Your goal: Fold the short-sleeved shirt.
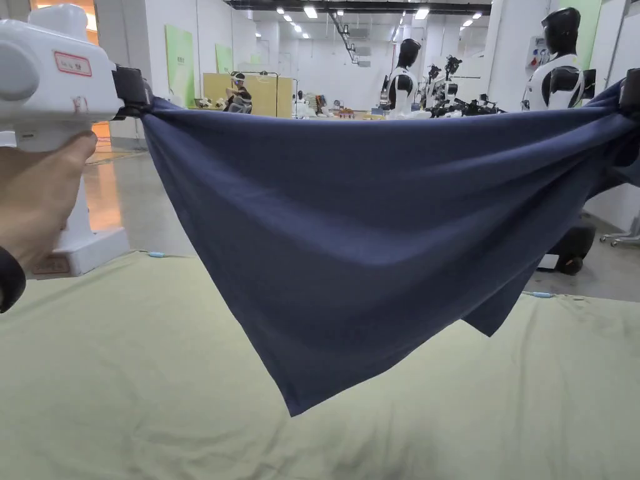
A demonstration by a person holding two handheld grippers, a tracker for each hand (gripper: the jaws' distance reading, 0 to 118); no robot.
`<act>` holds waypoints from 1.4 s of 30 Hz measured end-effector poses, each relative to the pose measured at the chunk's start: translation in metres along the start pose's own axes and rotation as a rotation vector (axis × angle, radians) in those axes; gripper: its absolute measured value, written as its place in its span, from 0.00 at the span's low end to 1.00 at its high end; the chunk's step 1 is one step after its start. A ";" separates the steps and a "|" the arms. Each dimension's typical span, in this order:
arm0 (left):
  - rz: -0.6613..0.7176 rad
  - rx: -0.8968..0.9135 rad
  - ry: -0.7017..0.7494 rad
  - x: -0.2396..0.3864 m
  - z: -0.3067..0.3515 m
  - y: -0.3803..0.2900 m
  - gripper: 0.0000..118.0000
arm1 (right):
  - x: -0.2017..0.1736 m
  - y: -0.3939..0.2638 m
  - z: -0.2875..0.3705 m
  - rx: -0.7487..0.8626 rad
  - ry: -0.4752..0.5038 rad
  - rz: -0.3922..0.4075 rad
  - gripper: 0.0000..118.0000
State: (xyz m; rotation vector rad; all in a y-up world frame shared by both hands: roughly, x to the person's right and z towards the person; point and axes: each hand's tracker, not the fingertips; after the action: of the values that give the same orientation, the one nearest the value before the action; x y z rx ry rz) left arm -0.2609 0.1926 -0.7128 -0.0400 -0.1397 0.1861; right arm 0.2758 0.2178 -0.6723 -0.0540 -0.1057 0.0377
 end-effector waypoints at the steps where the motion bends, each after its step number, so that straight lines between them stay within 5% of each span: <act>1: 0.020 0.004 -0.015 -0.002 -0.003 -0.002 0.06 | -0.001 0.001 -0.007 -0.009 -0.015 0.007 0.07; 10: 0.004 -0.166 -0.016 -0.020 -0.021 -0.102 0.06 | 0.004 -0.093 -0.030 -0.172 -0.005 -0.007 0.07; 14: 0.131 -0.266 -0.055 -0.041 0.010 -0.186 0.06 | 0.019 -0.187 -0.014 -0.324 0.044 -0.115 0.07; 17: 0.170 -0.335 -0.089 -0.055 0.057 -0.239 0.06 | 0.025 -0.251 0.035 -0.394 0.082 -0.109 0.07; 20: 0.236 -0.439 -0.118 -0.077 0.111 -0.290 0.06 | 0.030 -0.296 0.102 -0.437 0.062 -0.212 0.07; 27: 0.282 -0.555 -0.085 -0.091 0.233 -0.358 0.06 | 0.031 -0.381 0.239 -0.598 -0.012 -0.243 0.07; 32: 0.265 -0.611 -0.070 -0.096 0.259 -0.382 0.06 | 0.047 -0.419 0.270 -0.641 -0.053 -0.326 0.07; 35: 0.230 -0.599 -0.090 -0.084 0.267 -0.380 0.07 | 0.053 -0.427 0.267 -0.685 -0.045 -0.331 0.11; 37: 0.159 -0.561 -0.097 -0.077 0.271 -0.375 0.12 | 0.067 -0.433 0.263 -0.689 -0.062 -0.318 0.43; 38: 0.104 -0.526 -0.056 -0.072 0.274 -0.369 0.22 | 0.072 -0.431 0.263 -0.687 -0.063 -0.324 0.53; 40: 0.050 -0.390 -0.041 -0.060 0.287 -0.353 0.46 | 0.069 -0.420 0.270 -0.668 -0.063 -0.338 0.56; 42: 0.054 -0.261 -0.040 -0.047 0.298 -0.330 0.48 | 0.069 -0.406 0.279 -0.613 -0.079 -0.307 0.57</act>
State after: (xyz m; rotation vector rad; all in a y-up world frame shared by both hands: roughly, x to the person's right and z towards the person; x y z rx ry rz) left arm -0.2886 -0.1323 -0.4068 -0.3005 -0.2026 0.2219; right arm 0.3288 -0.1706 -0.3659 -0.6478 -0.2003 -0.3017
